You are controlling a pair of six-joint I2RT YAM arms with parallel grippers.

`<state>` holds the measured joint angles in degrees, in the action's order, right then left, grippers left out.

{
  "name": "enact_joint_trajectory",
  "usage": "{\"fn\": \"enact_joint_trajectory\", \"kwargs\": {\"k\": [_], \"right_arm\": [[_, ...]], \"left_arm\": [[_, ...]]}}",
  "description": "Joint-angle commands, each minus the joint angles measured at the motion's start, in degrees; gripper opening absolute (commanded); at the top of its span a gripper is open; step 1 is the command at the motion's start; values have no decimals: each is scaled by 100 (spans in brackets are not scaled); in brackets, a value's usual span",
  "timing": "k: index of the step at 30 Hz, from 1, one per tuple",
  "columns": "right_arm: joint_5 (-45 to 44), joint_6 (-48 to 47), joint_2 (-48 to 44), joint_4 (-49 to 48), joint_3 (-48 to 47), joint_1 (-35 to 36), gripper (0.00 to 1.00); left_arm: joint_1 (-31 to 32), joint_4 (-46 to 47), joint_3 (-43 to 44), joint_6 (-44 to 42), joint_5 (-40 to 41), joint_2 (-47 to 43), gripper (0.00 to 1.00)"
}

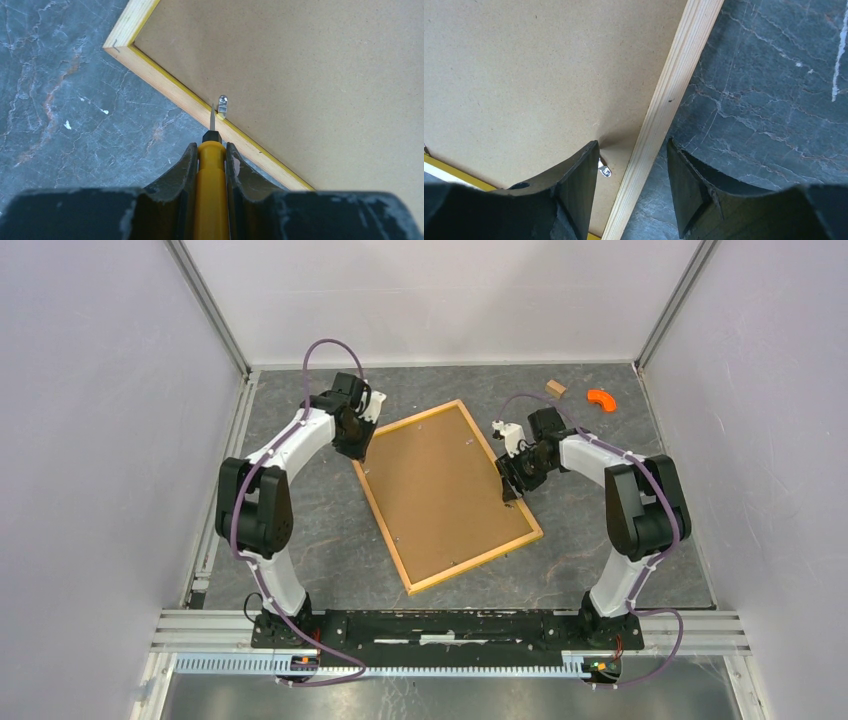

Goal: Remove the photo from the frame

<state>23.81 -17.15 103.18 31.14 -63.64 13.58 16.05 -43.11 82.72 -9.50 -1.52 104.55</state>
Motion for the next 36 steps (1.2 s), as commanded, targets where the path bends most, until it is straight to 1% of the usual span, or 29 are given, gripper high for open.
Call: {"fn": "enact_joint_trajectory", "kwargs": {"k": [1, 10, 16, 24, 31, 36], "right_arm": [[75, 38, -43, 184, 250, -9, 58], [139, 53, -52, 162, 317, -10, 58], [204, 80, -52, 115, 366, 0, 58], [249, 80, -43, 121, 380, 18, 57], [321, 62, -80, 151, 430, 44, 57], [546, 45, -186, 147, 650, 95, 57]], "left_arm": [[81, 160, -108, -258, 53, -40, 2], [231, 59, -335, -292, 59, -89, 2], [298, 137, -456, -96, -365, -164, 2], [319, 483, -480, 234, -729, -43, 2], [319, 845, -494, 472, -781, 53, 2], [319, 1011, -353, 632, -881, 117, 2]]}}
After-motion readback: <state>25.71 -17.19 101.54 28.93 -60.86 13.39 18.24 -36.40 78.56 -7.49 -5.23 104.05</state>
